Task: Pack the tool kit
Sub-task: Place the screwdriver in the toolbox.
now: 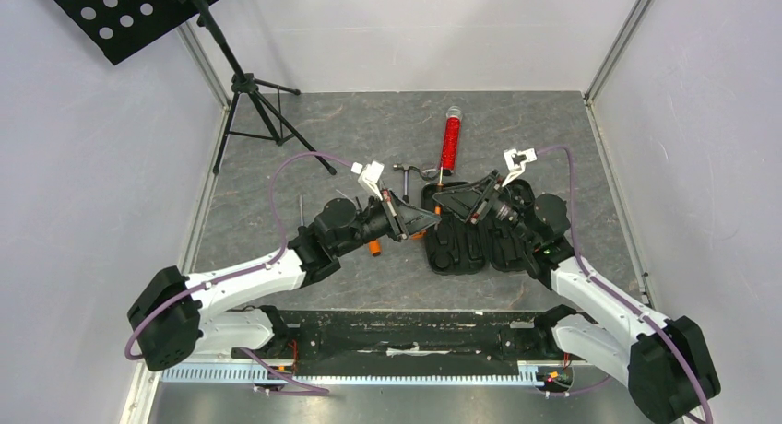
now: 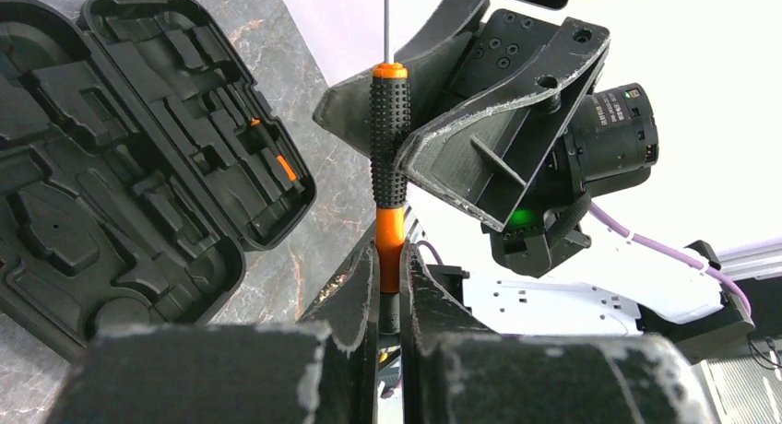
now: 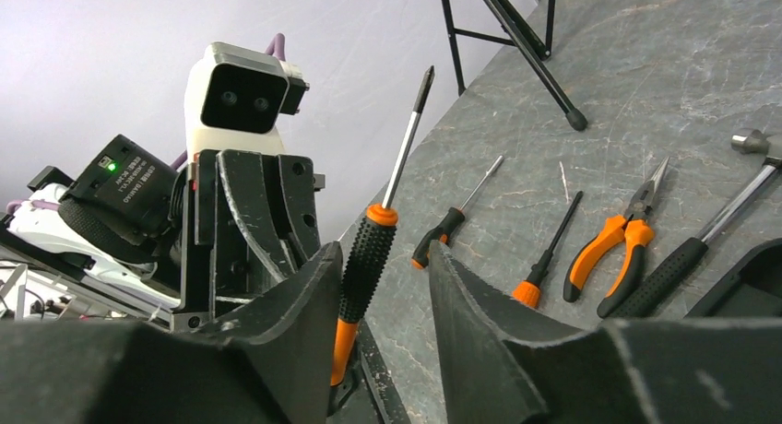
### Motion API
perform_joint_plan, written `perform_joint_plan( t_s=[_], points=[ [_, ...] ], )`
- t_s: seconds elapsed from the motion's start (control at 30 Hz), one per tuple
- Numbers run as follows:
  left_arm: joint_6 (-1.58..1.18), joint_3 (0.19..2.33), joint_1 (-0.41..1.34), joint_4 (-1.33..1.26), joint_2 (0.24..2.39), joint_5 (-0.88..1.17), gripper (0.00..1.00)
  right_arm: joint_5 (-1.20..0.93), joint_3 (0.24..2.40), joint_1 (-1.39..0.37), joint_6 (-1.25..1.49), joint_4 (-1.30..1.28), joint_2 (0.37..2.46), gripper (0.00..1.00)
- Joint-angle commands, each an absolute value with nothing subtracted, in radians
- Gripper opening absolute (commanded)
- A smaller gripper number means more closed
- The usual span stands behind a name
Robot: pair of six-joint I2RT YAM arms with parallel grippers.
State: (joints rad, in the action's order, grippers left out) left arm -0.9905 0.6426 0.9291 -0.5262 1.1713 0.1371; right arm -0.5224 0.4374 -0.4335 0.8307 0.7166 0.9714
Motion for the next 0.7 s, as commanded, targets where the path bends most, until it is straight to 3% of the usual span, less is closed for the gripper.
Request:
perform_joint_plan(
  t_s=[0.0, 0.1, 0.2, 0.23, 0.43, 0.67],
  points=[
    [-1.008, 0.686, 0.935, -0.591, 1.185, 0.118, 0.02, -0.532, 0.474, -0.442, 0.816, 0.727, 0.957, 0.38],
    [-1.009, 0.69, 0.935, -0.591, 1.194, 0.12, 0.02, -0.538, 0.481, -0.442, 0.812, 0.721, 0.951, 0.25],
    [-1.007, 0.693, 0.937, -0.578, 1.204, 0.117, 0.04, -0.53, 0.501, -0.441, 0.783, 0.668, 0.936, 0.0],
    [-1.005, 0.692, 0.936, -0.567, 1.205, 0.115, 0.07, -0.524, 0.511, -0.441, 0.76, 0.632, 0.927, 0.0],
    [-0.921, 0.706, 0.934, -0.407, 1.153, 0.04, 0.46, -0.408, 0.635, -0.44, 0.512, 0.259, 0.88, 0.0],
    [-0.678, 0.941, 0.905, 0.249, 1.092, -0.283, 0.78, -0.143, 0.794, -0.439, 0.19, -0.263, 0.919, 0.0]
  ],
)
